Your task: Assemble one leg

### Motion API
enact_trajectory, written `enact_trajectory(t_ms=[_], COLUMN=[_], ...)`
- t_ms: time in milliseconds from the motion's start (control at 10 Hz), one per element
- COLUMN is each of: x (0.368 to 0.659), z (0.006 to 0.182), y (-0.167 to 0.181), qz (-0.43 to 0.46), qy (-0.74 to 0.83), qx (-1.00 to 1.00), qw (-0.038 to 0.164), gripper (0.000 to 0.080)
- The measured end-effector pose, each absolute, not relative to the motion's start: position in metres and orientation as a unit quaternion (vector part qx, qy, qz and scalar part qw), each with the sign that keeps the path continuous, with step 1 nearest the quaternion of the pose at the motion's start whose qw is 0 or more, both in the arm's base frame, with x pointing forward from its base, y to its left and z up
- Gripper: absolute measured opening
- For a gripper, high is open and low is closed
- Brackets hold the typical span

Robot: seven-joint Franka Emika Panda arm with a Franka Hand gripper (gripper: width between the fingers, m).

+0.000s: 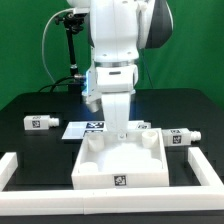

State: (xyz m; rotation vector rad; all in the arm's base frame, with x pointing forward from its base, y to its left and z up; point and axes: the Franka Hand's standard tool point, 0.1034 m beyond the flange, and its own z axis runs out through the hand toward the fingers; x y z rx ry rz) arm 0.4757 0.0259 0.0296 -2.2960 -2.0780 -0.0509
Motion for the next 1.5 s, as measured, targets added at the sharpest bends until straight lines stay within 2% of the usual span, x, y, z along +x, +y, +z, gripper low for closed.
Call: enact_trajectory(t_ms=[200, 700, 800, 1200, 1500], x=[0.479, 0.477, 0.478, 0.505, 0.505], z=[0.024, 0.021, 0.015, 0.013, 0.013], y=[0.045, 0.041, 0.041, 0.055, 0.060], qz=[-0.019, -0.016, -0.016, -0.024, -0.016], qy=[-0.673, -0.670, -0.684, -0.689, -0.680], qx=[-0.738, -0.742, -0.729, -0.723, -0.731], qw=[0.031, 0.033, 0.037, 0.044, 0.042], gripper=[0.0054, 0.0054, 0.0054, 0.0054, 0.0054])
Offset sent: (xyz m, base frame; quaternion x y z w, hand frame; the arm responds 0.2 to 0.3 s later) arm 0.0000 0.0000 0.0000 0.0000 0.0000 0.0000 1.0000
